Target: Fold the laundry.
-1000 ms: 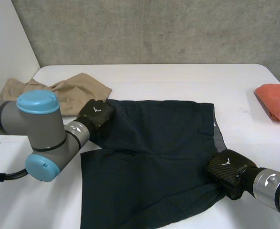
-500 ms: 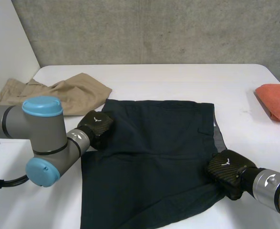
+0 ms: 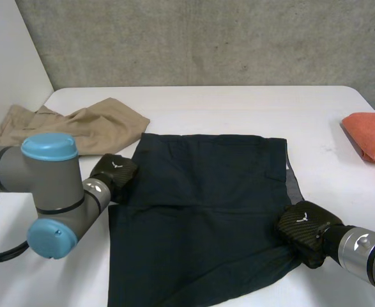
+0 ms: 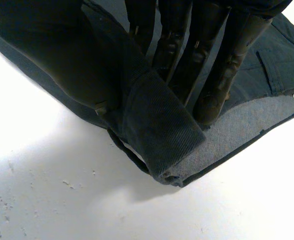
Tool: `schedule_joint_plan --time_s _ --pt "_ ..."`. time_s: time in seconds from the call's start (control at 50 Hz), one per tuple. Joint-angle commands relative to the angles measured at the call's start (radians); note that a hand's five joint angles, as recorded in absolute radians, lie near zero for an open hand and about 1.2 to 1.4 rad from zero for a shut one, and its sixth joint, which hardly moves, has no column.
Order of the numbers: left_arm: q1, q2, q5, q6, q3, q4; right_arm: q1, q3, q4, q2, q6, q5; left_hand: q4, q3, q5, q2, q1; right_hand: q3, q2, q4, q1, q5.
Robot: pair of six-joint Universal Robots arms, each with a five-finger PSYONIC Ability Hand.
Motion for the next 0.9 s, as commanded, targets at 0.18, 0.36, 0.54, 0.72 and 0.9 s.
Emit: schedule_joint_plan --time_s 0.18,0.36,0.54,0.72,0.9 --pt "0.022 0.044 -0.01 0.0 -0.059 0.006 -0.001 0.002 0.0 -0.001 0.0 0.0 0.198 0.208 0.23 0.201 0.249 0.211 0.22 0.205 0.399 0.225" --pt "0.02 0.188 -0.061 -0.011 -0.108 0.006 0.002 0.001 -0.018 -0.001 0.02 0.0 -0.044 -0.034 -0.012 -0.042 0.006 0.211 0.22 0.205 0.399 0.225" --pt "-0.053 0.45 -0.064 -0.066 -0.234 0.0 0.004 -0.019 -0.073 -0.005 0.199 -0.005 -0.623 -0.613 -0.591 -0.62 -0.572 0.211 0.22 0.205 0.399 0.225" --pt "-0.153 0.593 -0.067 -0.23 -0.357 -0.074 0.002 -0.064 -0.158 -0.005 0.37 -0.009 -0.741 -0.731 -0.709 -0.738 -0.691 0.211 0.22 0.205 0.399 0.225" --pt "-0.239 0.601 -0.07 -0.419 -0.406 -0.316 -0.001 -0.082 -0.189 0.016 0.425 -0.008 -0.782 -0.772 -0.75 -0.779 -0.732 0.211 0.22 0.205 0.399 0.225"
